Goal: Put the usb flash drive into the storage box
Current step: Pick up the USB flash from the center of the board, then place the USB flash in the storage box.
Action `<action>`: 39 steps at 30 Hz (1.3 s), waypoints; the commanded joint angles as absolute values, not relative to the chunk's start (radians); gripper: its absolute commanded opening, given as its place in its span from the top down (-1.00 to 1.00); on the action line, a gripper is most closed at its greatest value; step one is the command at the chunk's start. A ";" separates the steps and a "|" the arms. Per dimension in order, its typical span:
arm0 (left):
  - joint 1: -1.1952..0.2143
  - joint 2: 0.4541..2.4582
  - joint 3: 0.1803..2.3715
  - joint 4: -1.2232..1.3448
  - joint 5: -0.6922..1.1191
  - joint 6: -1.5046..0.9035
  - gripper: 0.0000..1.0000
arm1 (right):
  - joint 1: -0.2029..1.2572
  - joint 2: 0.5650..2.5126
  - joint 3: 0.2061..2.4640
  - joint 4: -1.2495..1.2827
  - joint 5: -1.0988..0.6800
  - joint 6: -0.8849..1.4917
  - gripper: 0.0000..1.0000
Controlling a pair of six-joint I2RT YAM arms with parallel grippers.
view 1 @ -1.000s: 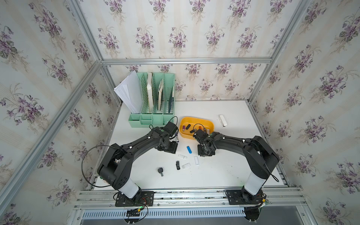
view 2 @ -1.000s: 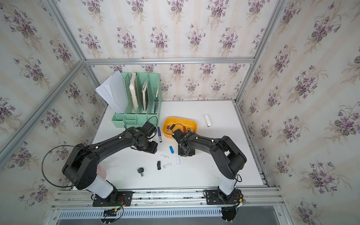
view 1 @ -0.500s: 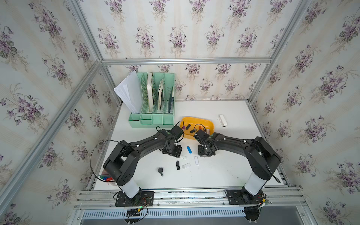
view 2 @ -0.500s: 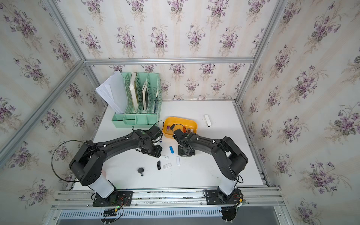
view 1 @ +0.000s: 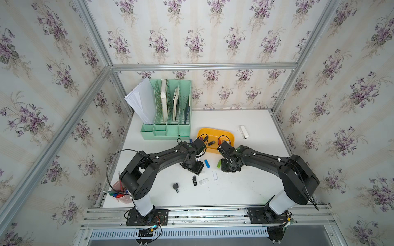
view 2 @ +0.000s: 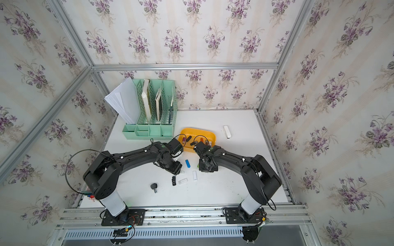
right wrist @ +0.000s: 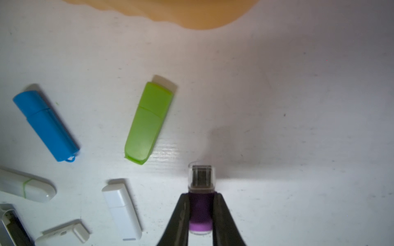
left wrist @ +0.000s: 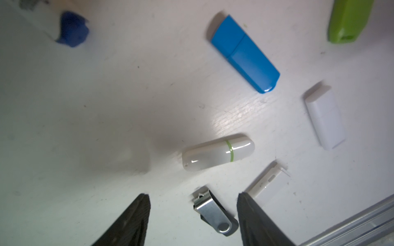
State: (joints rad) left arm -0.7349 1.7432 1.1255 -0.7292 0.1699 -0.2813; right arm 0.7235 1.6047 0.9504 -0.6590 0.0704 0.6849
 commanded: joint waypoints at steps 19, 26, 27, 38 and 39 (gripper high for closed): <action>-0.819 1.842 1.158 -0.695 0.005 -0.195 -0.42 | 0.604 1.402 0.965 -0.770 0.075 0.663 0.74; -0.821 1.873 1.192 -0.685 0.023 -0.195 -0.42 | 0.589 1.387 0.977 -0.782 0.075 0.655 0.75; -0.821 1.876 1.197 -0.686 0.023 -0.194 -0.43 | 0.588 1.387 0.977 -0.782 0.074 0.655 0.75; -0.820 1.906 1.223 -0.693 0.042 -0.201 -0.01 | 0.572 1.379 0.975 -0.787 0.072 0.646 0.76; -0.820 1.906 1.218 -0.696 0.044 -0.202 0.01 | 0.570 1.379 0.978 -0.784 0.071 0.645 0.76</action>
